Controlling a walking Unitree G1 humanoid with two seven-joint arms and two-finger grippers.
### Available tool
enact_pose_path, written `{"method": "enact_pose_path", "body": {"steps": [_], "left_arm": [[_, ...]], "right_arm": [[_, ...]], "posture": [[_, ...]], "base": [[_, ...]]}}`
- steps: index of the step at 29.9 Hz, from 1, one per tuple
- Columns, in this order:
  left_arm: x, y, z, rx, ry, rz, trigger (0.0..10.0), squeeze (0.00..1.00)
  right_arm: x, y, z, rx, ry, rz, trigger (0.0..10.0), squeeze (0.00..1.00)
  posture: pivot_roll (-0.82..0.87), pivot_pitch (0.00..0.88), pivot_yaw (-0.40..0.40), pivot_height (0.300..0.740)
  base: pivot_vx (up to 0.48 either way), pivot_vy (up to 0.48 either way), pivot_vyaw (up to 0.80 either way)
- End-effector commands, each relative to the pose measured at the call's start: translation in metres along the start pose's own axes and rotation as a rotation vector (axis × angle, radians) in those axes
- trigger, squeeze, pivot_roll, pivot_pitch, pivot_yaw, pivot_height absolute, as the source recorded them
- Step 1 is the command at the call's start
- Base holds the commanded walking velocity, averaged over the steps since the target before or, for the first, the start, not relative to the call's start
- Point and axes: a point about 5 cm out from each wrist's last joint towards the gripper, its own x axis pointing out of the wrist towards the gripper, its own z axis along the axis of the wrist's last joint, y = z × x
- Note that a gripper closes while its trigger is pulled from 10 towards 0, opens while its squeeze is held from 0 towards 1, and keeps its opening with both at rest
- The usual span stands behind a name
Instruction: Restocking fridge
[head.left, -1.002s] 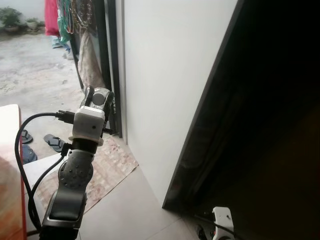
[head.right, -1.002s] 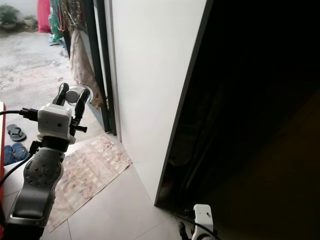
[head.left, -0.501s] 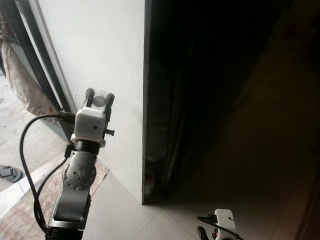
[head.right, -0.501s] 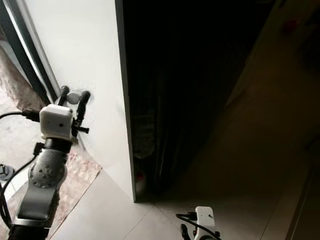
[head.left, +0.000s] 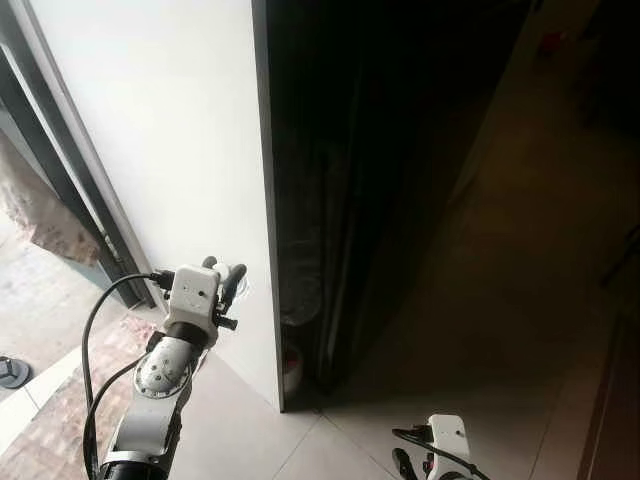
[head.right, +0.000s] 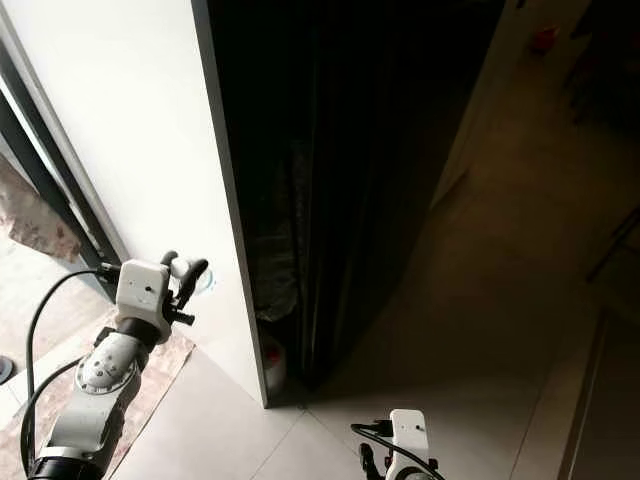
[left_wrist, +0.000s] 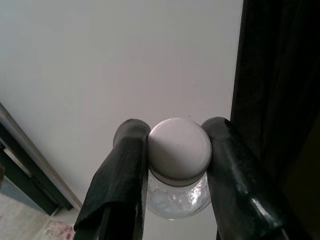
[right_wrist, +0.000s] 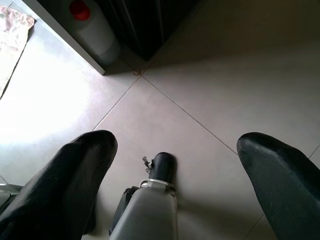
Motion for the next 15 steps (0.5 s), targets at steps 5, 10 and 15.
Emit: {"method": "enact_pose_path", "body": {"steps": [5,10,15], "left_arm": [[-0.013,-0.005,-0.045,-0.028,0.177,-0.056,10.0,0.00],[-0.024,-0.006,-0.081,-0.052,0.332,-0.014,10.0,0.00],[-0.042,0.007,-0.111,-0.101,0.472,0.116,10.0,0.00]], "right_arm": [[-0.001,-0.004,0.001,0.007,-0.008,-0.013,10.0,0.00],[-0.001,-0.004,0.001,0.017,-0.008,-0.018,10.0,0.00],[-0.001,-0.004,0.000,0.032,-0.009,-0.024,10.0,0.00]], "posture": [[0.13,0.029,-0.040,0.740],[0.12,0.025,-0.037,0.740],[0.10,0.021,-0.027,0.740]], "base": [[0.000,0.000,0.00],[0.000,0.000,0.00],[0.000,0.000,0.00]]}}
